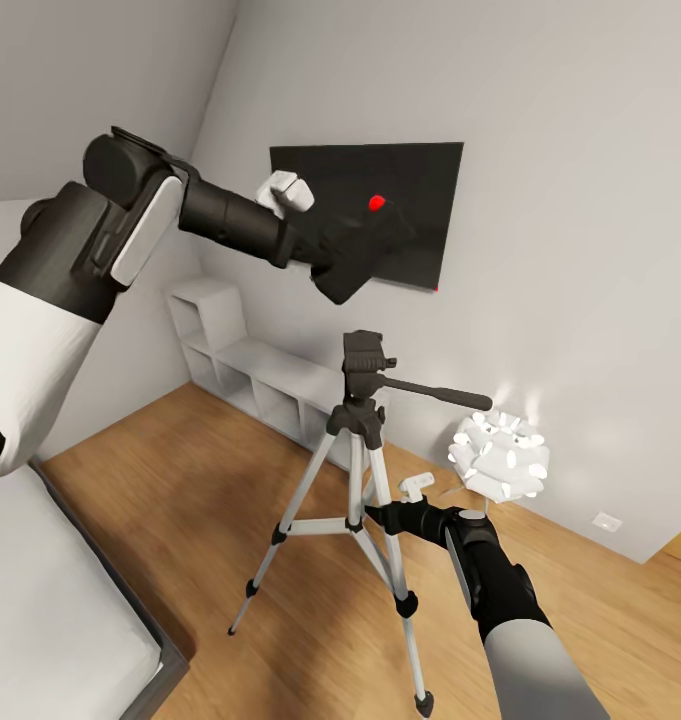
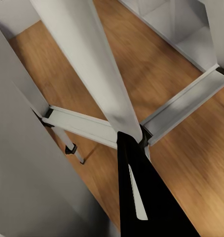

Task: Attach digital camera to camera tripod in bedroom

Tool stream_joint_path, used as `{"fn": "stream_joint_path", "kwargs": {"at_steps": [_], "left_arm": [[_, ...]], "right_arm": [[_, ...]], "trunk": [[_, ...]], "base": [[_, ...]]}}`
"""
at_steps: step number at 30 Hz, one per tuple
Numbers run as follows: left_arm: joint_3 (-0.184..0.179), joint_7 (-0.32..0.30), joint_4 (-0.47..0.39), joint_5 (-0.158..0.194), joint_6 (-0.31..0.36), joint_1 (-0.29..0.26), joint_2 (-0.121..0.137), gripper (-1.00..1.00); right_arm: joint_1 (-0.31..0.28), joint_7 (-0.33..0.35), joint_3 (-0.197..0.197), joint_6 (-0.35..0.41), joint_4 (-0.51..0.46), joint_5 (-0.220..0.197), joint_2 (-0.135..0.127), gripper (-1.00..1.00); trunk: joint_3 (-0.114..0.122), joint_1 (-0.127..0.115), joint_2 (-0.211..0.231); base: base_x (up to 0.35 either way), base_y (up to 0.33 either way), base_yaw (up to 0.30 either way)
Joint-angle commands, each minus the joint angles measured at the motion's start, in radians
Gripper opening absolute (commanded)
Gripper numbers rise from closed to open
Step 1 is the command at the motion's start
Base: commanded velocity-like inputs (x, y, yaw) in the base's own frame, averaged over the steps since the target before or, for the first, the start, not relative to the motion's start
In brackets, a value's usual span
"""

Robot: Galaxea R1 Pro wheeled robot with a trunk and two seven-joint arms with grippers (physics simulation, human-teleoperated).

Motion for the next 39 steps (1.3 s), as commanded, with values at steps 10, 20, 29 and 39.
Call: {"fn": "stream_joint_path", "kwargs": {"at_steps": [10,20,29,39], "left_arm": [[0.009,-0.060,-0.060,-0.074,-0.086,-0.003,0.024,-1.00],[0.008,-0.048,-0.083,-0.140,-0.105,-0.003,0.013,-1.00],[-0.004,-0.083,-0.067,-0.245,-0.092,-0.003,0.009,-1.00],[0.001,-0.295,0.046,-0.268,-0.091,-0.022,0.030,-1.00]], "right_arm": [[-0.001,0.007,-0.007,0.002,-0.001,0.019,0.001,-1.00],[-0.001,0.007,-0.007,0.002,-0.001,0.020,0.001,-1.00],[-0.001,0.007,-0.007,0.001,-0.001,0.020,0.001,-1.00],[-0.001,0.007,-0.007,0.001,0.000,0.020,0.001,-1.00]], "trunk": [[-0.002,0.001,-0.002],[-0.002,0.001,-0.002],[-0.002,0.001,-0.002],[-0.002,0.001,-0.002]], "base": [[0.000,0.000,0.000],[0.000,0.000,0.000],[0.000,0.000,0.000],[0.000,0.000,0.000]]}}
